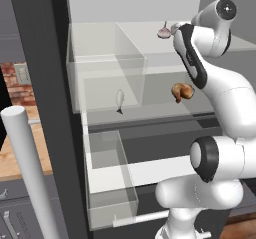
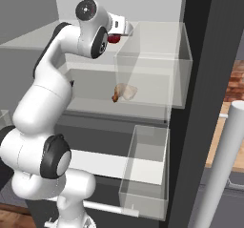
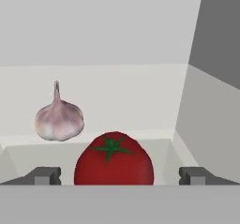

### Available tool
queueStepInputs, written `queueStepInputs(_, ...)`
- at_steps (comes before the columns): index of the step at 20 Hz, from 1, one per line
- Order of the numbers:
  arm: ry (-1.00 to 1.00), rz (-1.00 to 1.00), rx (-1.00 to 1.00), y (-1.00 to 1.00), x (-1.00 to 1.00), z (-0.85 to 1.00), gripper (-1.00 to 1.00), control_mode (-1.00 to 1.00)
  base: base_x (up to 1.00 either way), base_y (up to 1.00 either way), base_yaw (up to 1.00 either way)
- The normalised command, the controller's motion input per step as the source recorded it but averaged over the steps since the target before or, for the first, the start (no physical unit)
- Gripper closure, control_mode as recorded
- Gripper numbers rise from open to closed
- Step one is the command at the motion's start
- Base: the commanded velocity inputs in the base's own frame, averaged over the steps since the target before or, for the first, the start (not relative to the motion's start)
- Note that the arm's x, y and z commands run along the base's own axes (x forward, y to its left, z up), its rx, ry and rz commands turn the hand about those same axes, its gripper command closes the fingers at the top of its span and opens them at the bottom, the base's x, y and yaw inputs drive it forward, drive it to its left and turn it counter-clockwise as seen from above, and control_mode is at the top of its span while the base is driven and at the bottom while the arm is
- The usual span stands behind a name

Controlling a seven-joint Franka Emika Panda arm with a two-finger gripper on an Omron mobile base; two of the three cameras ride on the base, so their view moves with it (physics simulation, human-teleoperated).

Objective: Gather the tomato and garlic from the fridge and place them on a tray on the dining counter. Then gather the fish and chicken drumstick from the fridge and place them on the other tray.

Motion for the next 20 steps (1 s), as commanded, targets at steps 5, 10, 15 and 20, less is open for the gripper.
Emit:
queueStepInputs(5, 0.00, 0.00, 0.00, 0.00, 0.13, 0.00, -1.00, -1.00, 0.00, 0.00, 0.00)
queueStepInputs(10, 0.00, 0.00, 0.00, 0.00, 0.08, -0.01, -1.00, -1.00, 0.00, 0.00, 0.00)
queueStepInputs(15, 0.00, 0.00, 0.00, 0.00, 0.00, -0.09, -1.00, -1.00, 0.00, 0.00, 0.00)
queueStepInputs(20, 0.00, 0.00, 0.00, 0.00, 0.01, -0.12, -1.00, -1.00, 0.00, 0.00, 0.00)
